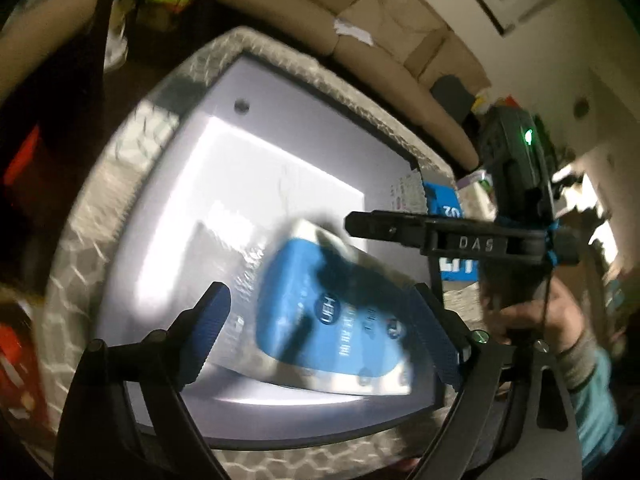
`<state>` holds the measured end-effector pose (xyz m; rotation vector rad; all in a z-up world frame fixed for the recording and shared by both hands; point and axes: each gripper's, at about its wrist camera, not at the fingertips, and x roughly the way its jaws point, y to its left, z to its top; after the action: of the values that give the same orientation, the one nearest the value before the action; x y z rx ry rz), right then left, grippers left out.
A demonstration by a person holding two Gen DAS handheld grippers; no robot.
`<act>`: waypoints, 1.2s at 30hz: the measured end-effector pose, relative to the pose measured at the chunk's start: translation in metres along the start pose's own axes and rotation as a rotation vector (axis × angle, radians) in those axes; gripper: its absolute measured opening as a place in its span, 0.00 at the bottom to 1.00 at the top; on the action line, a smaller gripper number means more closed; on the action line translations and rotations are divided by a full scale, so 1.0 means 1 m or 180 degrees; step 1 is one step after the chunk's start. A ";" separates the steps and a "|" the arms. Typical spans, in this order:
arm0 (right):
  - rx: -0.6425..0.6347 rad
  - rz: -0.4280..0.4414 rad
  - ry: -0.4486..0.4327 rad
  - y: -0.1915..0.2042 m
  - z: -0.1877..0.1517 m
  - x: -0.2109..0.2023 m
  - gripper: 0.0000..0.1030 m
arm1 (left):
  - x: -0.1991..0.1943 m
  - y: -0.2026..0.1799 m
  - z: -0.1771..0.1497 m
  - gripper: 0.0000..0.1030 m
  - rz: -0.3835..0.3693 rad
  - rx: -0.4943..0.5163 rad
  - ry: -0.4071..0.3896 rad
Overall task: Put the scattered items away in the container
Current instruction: 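Push the tissue pack deeper into the box with the left tool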
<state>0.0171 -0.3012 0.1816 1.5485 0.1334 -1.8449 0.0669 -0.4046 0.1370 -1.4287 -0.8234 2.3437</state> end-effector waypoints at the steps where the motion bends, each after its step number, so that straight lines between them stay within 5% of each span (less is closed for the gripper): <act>1: -0.0018 -0.0012 0.0052 0.000 -0.002 0.006 0.56 | 0.006 0.006 -0.003 0.87 -0.0043 -0.0151 0.0062; 11: -0.0079 0.0117 0.0359 -0.003 -0.017 0.023 0.62 | 0.050 0.014 -0.003 0.92 -0.0124 -0.0312 0.0431; 19: -0.0229 0.0163 0.0649 0.005 -0.019 0.028 0.63 | 0.053 0.006 -0.007 0.92 -0.0696 -0.0592 0.0731; 29: -0.0464 0.0039 0.0771 0.015 -0.025 0.027 0.64 | 0.054 -0.008 -0.006 0.93 -0.0119 -0.0279 0.0708; 36: -0.0325 0.0020 0.0598 0.007 -0.017 0.014 0.64 | 0.054 0.001 -0.013 0.94 -0.0084 -0.0184 0.0682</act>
<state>0.0348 -0.3041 0.1672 1.6457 0.3044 -1.6590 0.0526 -0.3740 0.0935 -1.6467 -0.8496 2.1166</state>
